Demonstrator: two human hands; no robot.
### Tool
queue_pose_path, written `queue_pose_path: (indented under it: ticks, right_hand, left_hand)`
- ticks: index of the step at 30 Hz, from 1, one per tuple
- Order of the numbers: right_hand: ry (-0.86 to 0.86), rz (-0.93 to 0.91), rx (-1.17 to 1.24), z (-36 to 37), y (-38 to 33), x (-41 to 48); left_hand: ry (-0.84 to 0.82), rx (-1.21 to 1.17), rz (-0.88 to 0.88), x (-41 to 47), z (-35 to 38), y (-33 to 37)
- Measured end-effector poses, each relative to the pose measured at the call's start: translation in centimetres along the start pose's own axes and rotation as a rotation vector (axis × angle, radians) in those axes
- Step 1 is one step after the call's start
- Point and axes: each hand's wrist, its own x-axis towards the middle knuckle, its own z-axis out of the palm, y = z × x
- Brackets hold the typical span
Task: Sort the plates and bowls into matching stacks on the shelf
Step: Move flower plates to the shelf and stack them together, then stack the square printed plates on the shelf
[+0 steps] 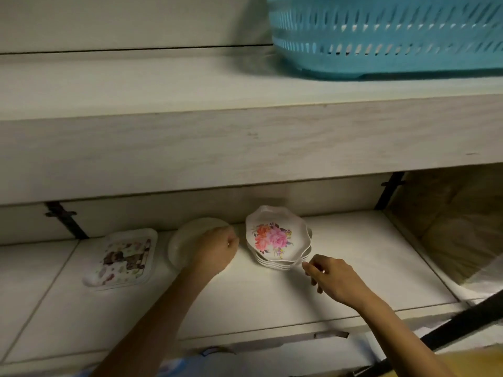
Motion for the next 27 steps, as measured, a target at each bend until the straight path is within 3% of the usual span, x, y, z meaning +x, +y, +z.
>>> queue_pose_path:
  ticks: [8, 17, 27]
  right_hand:
    - [-0.103, -0.302, -0.144, 3.5, -8.2, 1.1]
    - [-0.216, -0.595, -0.266, 9.0, -19.3, -0.6]
    - [-0.268, -0.789, -0.337, 19.3, -33.2, -7.4]
  left_hand:
    - [0.184, -0.011, -0.037, -7.0, -3.5, -6.6]
    - [0.188, -0.057, -0.228, -15.2, -8.0, -15.6]
    - [0.194, -0.197, -0.359, -27.9, -13.1, -29.2]
